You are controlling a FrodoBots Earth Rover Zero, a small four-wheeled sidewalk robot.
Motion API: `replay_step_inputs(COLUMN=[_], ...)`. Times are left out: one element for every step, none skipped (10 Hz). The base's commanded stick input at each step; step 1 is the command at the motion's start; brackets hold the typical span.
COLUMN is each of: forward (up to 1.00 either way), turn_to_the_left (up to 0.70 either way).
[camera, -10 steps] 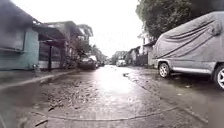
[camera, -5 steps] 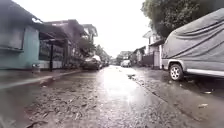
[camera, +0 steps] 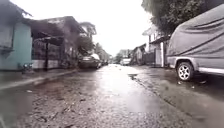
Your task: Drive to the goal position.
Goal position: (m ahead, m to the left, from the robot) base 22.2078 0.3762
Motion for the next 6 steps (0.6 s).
replay_step_inputs(forward=[1.00,1.00,1.00,1.00,1.00,1.00], turn_to_the_left=[0.00,0.00,0.00,0.00,0.00,0.00])
